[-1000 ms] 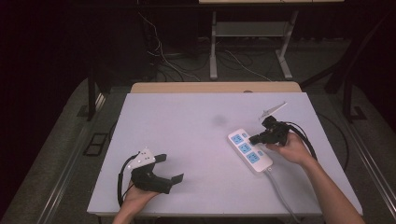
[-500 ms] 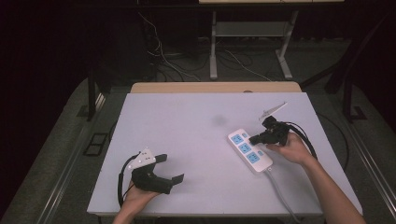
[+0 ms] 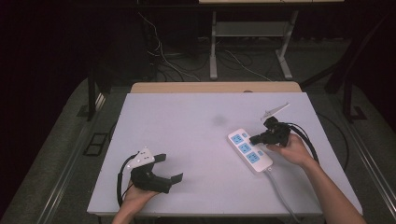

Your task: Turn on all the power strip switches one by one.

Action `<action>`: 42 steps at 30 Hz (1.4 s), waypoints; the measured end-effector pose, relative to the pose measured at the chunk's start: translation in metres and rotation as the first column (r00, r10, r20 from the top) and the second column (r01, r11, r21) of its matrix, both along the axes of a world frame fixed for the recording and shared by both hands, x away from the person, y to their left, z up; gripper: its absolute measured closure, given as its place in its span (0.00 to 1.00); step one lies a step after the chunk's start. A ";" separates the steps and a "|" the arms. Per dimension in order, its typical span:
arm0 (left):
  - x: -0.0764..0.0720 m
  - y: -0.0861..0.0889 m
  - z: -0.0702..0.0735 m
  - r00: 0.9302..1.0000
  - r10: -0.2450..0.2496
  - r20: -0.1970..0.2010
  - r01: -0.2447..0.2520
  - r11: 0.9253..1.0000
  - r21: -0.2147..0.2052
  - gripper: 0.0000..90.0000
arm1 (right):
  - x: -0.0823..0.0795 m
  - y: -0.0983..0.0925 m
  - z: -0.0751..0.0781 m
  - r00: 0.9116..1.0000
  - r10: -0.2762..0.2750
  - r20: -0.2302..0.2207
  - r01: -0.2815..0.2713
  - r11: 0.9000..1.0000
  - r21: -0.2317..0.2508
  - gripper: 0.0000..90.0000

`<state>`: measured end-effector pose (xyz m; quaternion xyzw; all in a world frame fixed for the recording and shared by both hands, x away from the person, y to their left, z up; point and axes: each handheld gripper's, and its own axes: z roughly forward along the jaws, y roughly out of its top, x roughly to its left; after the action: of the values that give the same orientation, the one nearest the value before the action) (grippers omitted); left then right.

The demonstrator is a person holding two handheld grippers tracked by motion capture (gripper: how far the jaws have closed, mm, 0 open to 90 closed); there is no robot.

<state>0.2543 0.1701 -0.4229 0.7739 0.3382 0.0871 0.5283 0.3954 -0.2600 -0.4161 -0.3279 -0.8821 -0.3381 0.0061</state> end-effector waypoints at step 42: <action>0.001 0.001 0.000 1.000 -0.002 -0.001 0.002 1.000 0.000 0.00 | 0.030 0.019 0.037 1.000 0.006 0.000 -0.006 0.999 -0.046 1.00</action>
<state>0.2553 0.1714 -0.4232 0.7743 0.3376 0.0860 0.5283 0.4254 -0.2408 -0.3793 -0.3253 -0.8906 -0.3179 -0.0005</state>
